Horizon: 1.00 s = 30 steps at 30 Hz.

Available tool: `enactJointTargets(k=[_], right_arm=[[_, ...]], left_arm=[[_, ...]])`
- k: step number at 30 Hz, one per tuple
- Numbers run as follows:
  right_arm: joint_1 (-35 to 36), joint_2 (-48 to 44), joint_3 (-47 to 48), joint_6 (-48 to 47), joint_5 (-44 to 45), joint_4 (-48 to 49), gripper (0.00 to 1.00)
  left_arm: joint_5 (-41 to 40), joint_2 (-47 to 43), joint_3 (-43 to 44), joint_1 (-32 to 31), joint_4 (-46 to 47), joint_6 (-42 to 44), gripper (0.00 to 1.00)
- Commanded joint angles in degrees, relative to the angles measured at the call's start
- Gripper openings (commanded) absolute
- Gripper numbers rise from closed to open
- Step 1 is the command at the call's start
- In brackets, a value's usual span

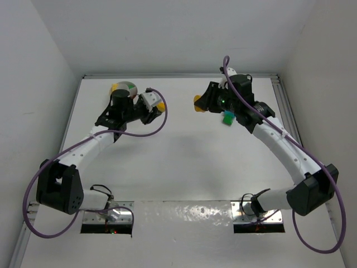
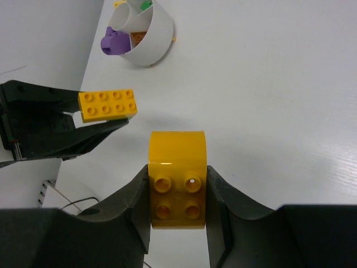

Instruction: Sort the legos into containers by color

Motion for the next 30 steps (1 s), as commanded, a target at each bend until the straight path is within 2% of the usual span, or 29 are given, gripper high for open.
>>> enactJointTargets(k=[1, 5, 9, 15, 18, 20, 21, 22, 23, 27, 28, 29, 30], right_arm=[[0.2, 0.4, 0.8, -2.9, 0.1, 0.6, 0.0], [1.0, 4.3, -0.1, -8.0, 1.7, -3.3, 0.0], [3.2, 12.2, -2.0, -12.7, 15.4, -13.4, 0.0], [4.2, 13.9, -13.5, -11.2, 18.2, -3.2, 0.0], [4.3, 15.0, -16.2, -12.1, 19.9, -0.6, 0.09], [4.3, 15.8, -17.9, -13.2, 20.0, 0.7, 0.2], [4.3, 15.9, -18.5, -13.9, 19.8, 1.3, 0.27], [4.3, 16.1, -19.1, -14.8, 19.8, 1.3, 0.41], [4.3, 16.1, -19.2, -15.2, 19.8, 1.2, 0.48], [4.3, 12.9, -19.9, -19.4, 16.4, 1.9, 0.73], [4.3, 12.9, -19.8, -20.8, 15.7, 1.9, 0.73], [4.3, 11.0, -19.4, -22.3, 14.8, 1.8, 0.78], [4.3, 9.9, -18.9, -24.0, 13.5, 1.3, 0.79]], left_arm=[[6.3, -1.1, 0.9, -0.1, -3.5, 0.7, 0.0], [9.6, -2.2, 0.3, -0.1, 1.8, -4.3, 0.0], [8.2, -2.1, 0.5, -0.1, 3.0, -5.6, 0.0], [7.6, -2.3, 0.4, -0.1, 2.3, -5.0, 0.0], [8.1, -2.2, 0.5, -0.1, 3.0, -5.1, 0.0], [8.2, -2.2, 0.5, -0.1, 3.2, -5.0, 0.0], [8.2, -2.3, 0.5, -0.1, 3.2, -5.1, 0.0], [8.3, -2.2, 0.5, -0.1, 3.1, -4.9, 0.0], [8.4, -2.2, 0.5, -0.1, 3.0, -4.9, 0.0], [10.0, -2.3, 0.7, -0.1, 2.7, -4.6, 0.0], [10.6, -2.3, 0.7, -0.1, 2.6, -4.5, 0.0], [11.5, -2.3, 0.7, -0.1, 2.3, -4.3, 0.0], [12.4, -2.3, 0.8, -0.1, 1.4, -3.8, 0.0]])
